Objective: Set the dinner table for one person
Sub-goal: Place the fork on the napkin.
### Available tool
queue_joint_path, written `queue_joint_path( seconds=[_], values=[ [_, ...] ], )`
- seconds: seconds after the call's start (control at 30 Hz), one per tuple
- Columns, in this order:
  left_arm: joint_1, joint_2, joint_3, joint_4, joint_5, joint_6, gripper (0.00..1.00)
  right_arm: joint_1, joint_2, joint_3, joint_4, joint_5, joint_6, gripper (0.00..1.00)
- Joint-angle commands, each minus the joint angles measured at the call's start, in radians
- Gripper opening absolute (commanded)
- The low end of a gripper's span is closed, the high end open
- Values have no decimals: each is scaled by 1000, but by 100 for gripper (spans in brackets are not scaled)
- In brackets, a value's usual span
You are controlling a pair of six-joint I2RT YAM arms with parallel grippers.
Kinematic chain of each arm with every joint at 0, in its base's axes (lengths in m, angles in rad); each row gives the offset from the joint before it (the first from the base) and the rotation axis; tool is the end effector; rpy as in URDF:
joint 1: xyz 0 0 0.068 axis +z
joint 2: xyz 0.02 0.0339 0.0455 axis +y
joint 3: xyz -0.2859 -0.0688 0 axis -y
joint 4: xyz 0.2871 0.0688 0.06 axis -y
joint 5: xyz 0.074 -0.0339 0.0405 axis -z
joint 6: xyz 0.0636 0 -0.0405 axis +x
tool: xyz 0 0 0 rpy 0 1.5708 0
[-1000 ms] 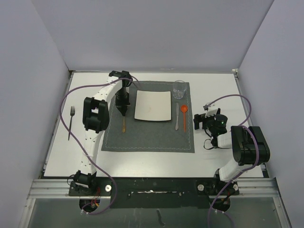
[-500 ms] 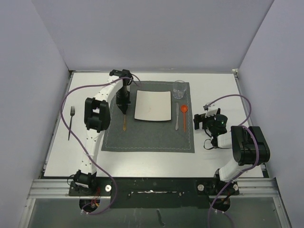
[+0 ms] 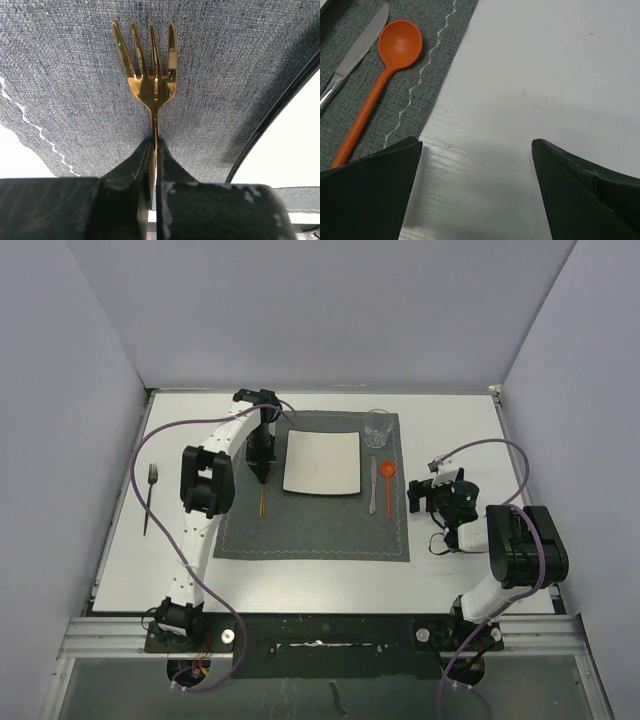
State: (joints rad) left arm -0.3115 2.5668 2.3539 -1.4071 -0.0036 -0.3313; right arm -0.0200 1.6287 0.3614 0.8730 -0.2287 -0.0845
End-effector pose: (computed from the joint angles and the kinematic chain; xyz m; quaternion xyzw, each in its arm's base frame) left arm 0.5203 -0.1673 0.1295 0.0099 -0.9996 -0.0095 0.0228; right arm 0.3053 0.0083 0.0906 -0.0899 0.8240 0.0660 0.5555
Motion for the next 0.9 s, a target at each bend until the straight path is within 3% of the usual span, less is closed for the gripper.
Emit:
queue_joint_path(
  seconds=[0.0,0.23,0.33,0.47,0.87],
  values=[
    [-3,57,25,-3,13,15,0,-5,-3,25,50,-6,4,98],
    [-5,75,28,-18,-13,12,0,-5,-3,26,50,-6,3,98],
    [-5,80,22,-23,-32,8,16,-6,-3,25,50,-6,4,98],
    [-5,68,1,-10,-49,8,26,-5,-3,25,50,-6,3,98],
    [-5,37,-2,1,-66,4,39,-5,-4,26,50,-6,3,98]
  ],
)
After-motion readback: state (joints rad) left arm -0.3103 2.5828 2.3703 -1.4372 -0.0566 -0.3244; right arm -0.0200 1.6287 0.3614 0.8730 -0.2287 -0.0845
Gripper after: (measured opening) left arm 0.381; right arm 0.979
